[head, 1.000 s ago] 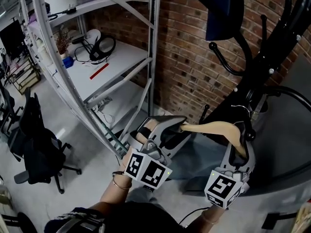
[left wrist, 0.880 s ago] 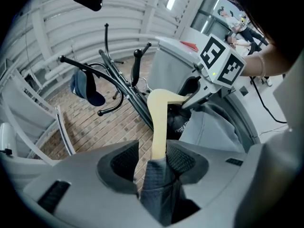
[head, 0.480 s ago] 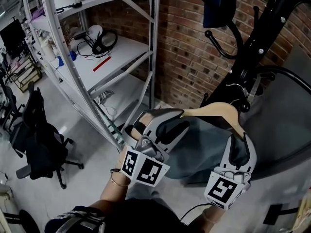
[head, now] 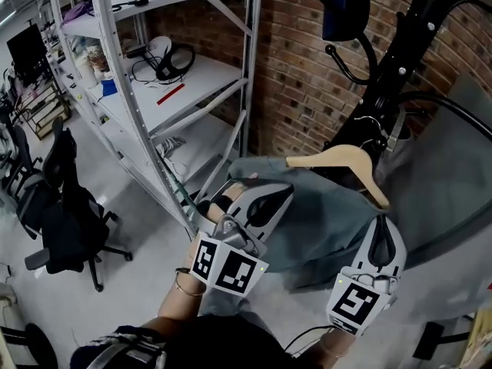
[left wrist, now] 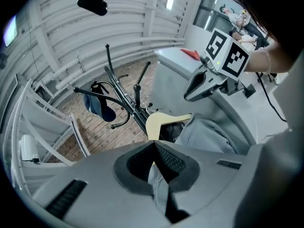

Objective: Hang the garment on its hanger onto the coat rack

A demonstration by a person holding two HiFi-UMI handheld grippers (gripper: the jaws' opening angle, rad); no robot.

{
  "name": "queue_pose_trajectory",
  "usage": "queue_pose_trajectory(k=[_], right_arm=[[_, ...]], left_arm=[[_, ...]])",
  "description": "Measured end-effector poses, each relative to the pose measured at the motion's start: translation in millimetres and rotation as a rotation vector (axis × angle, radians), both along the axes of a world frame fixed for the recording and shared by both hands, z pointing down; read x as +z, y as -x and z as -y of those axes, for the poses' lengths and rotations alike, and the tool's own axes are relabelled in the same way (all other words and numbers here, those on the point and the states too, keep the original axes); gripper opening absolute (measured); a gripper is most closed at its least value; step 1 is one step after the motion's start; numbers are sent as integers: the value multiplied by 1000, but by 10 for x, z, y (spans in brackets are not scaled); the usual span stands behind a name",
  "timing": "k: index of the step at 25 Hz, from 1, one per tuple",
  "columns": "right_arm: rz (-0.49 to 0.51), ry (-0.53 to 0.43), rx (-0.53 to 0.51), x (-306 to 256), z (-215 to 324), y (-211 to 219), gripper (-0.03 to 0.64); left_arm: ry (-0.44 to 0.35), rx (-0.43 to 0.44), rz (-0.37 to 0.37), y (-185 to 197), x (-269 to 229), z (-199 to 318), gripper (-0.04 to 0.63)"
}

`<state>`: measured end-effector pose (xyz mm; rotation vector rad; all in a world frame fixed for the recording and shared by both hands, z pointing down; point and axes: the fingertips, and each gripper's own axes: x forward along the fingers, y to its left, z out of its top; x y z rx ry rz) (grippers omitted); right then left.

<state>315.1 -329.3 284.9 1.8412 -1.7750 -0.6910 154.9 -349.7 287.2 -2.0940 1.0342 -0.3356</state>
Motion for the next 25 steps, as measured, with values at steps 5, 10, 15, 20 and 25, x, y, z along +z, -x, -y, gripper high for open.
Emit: queue_pose_trajectory(k=[5, 10, 15, 20, 25], right_arm=[[-3, -4, -11, -12, -70, 34, 29], [4, -13, -10, -72, -104, 95, 28], [-9, -14, -8, -77, -99, 102, 28], [1, -4, -7, -71, -78, 157, 27], [-6, 7, -6, -70, -38, 208, 26]], left_arm=[[-1, -13, -11, 54, -32, -85, 3], [-8, -18, -4, 83, -52, -119, 3], [-8, -13, -11, 85, -83, -110, 3], [17, 7, -27, 95, -87, -110, 3], [59, 24, -49, 123, -84, -90, 3]])
